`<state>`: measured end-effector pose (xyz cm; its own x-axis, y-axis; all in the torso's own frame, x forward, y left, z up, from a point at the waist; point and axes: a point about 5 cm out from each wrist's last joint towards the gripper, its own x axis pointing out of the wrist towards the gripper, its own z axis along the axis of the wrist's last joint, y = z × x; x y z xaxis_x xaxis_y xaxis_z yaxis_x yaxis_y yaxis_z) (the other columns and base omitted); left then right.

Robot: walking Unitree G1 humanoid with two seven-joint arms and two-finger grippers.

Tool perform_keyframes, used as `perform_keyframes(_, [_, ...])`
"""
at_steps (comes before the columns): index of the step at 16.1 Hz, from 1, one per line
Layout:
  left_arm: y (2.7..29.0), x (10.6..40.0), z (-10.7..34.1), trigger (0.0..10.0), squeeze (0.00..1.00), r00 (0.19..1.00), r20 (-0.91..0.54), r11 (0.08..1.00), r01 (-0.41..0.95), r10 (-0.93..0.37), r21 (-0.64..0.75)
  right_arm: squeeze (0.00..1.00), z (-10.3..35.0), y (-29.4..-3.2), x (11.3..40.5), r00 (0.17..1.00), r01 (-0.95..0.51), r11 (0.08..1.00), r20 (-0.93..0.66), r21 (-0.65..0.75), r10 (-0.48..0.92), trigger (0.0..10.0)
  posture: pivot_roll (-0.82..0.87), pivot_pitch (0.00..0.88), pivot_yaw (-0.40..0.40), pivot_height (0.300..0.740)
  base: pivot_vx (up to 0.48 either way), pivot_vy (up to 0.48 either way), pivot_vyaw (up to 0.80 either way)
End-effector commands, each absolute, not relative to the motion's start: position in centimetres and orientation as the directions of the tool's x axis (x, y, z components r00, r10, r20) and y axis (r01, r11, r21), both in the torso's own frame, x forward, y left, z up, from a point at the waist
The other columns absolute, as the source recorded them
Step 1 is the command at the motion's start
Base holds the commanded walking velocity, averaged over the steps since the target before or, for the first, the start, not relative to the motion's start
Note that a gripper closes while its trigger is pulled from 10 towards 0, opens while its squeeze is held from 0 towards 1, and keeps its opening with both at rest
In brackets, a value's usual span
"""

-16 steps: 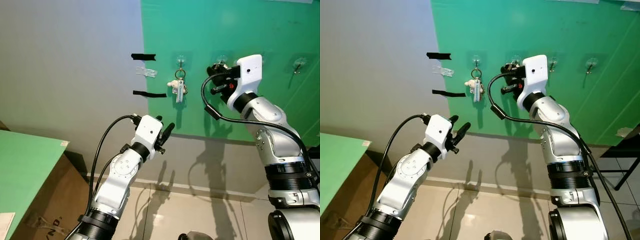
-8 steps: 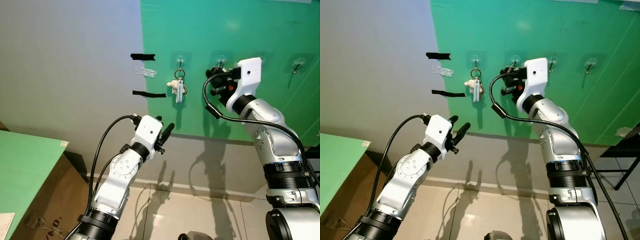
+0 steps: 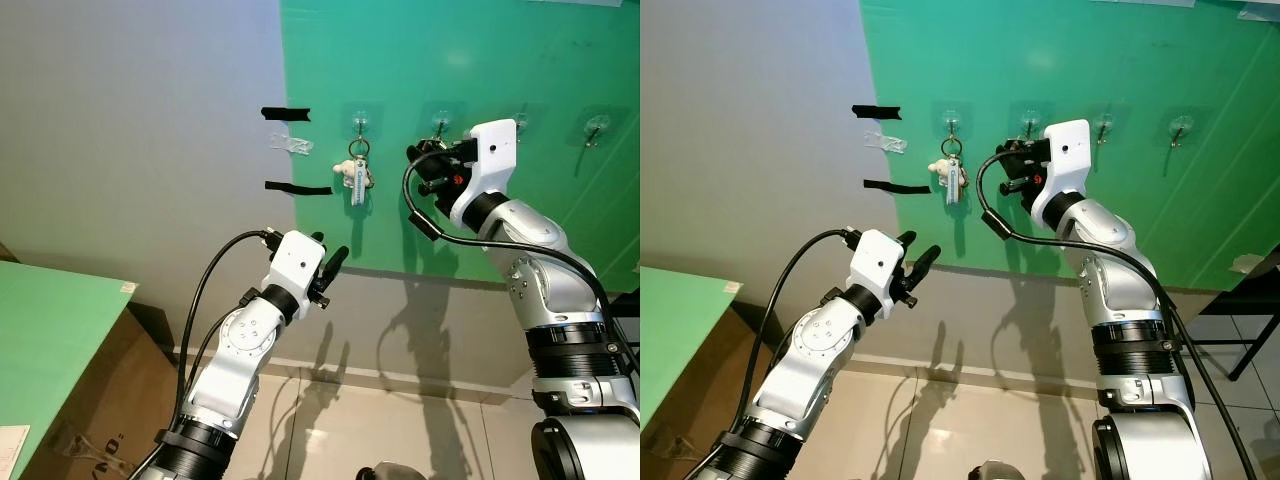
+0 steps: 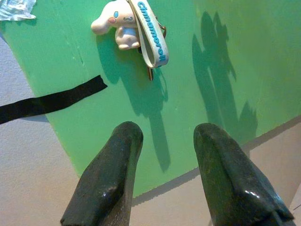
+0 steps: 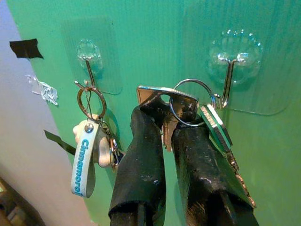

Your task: Hang keys on a hook

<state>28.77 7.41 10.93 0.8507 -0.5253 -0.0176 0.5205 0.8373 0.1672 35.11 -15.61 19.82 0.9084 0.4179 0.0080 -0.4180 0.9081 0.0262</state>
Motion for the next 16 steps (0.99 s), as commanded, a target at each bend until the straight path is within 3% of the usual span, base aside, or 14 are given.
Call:
perform_keyframes(1, [7.28, 28.71, 10.97, 10.0, 0.00, 0.847, -0.022, 0.833, 0.526, -0.531, 0.172, 0.00, 20.03, -15.67, 35.33, 0.911, -0.412, 0.911, 0.000, 0.022, 0.412, 0.0, -0.15, 0.000, -0.005, 0.736, 0.000, 0.000, 0.00])
perform_keyframes(3, [7.27, 28.69, 10.93, 10.0, 0.00, 0.846, -0.024, 0.831, 0.528, -0.532, 0.173, 0.00, 19.83, -15.65, 35.32, 0.911, -0.412, 0.911, -0.007, 0.024, 0.412, 0.0, -0.15, 0.000, -0.005, 0.736, 0.000, 0.000, 0.00])
perform_keyframes(6, [7.29, 28.64, 10.93, 10.0, 0.00, 0.846, -0.027, 0.831, 0.528, -0.532, 0.174, 0.00, 19.36, -15.63, 35.34, 0.908, -0.405, 0.894, -0.028, 0.190, 0.418, 0.0, -0.15, 0.000, -0.003, 0.736, 0.000, 0.000, 0.00])
perform_keyframes(8, [7.34, 28.62, 10.93, 10.0, 0.00, 0.847, -0.028, 0.832, 0.527, -0.531, 0.174, 0.00, 19.38, -15.73, 35.38, 0.910, -0.402, 0.898, -0.028, 0.177, 0.413, 0.0, -0.15, 0.000, -0.002, 0.736, 0.000, 0.000, 0.00])
perform_keyframes(13, [7.33, 28.63, 10.91, 10.0, 0.00, 0.847, -0.029, 0.832, 0.528, -0.531, 0.173, 0.00, 20.16, -15.78, 35.40, 0.929, -0.369, 0.927, 0.002, -0.072, 0.370, 0.0, -0.16, 0.000, -0.002, 0.736, 0.000, 0.000, 0.00])
perform_keyframes(16, [7.26, 28.59, 10.93, 10.0, 0.00, 0.846, -0.028, 0.831, 0.529, -0.532, 0.172, 0.00, 20.19, -15.86, 35.51, 0.932, -0.362, 0.928, 0.005, -0.084, 0.364, 0.0, -0.16, 0.000, -0.004, 0.736, 0.000, 0.000, 0.00])
